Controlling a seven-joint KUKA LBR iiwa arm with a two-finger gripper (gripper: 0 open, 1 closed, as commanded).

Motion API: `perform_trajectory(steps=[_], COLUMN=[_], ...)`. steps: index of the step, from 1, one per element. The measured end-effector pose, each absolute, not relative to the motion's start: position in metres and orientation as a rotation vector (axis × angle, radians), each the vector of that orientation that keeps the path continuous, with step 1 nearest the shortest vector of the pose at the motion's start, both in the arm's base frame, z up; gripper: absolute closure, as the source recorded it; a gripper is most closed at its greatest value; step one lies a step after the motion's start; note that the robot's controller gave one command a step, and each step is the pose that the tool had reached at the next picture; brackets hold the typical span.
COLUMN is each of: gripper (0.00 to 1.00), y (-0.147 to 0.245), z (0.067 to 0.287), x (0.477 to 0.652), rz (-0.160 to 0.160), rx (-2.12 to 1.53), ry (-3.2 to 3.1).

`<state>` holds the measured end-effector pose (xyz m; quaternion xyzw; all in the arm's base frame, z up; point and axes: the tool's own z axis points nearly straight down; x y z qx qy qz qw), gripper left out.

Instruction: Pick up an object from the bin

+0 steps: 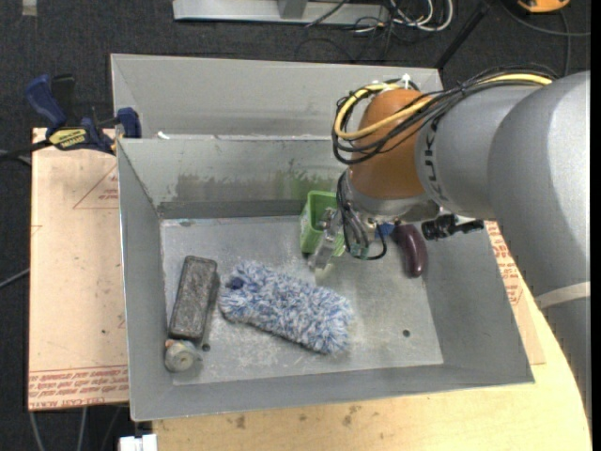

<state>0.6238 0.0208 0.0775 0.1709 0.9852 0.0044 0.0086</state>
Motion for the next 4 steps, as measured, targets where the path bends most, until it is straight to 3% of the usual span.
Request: perform_trajectory(steps=[2, 4], gripper=[1.00, 1.00], y=[0.020, 0.019], z=[0.081, 0.116], x=[0.623, 0.620], rz=[0.012, 0.001], rx=[0.533, 0.537], ry=[3.079, 3.097])
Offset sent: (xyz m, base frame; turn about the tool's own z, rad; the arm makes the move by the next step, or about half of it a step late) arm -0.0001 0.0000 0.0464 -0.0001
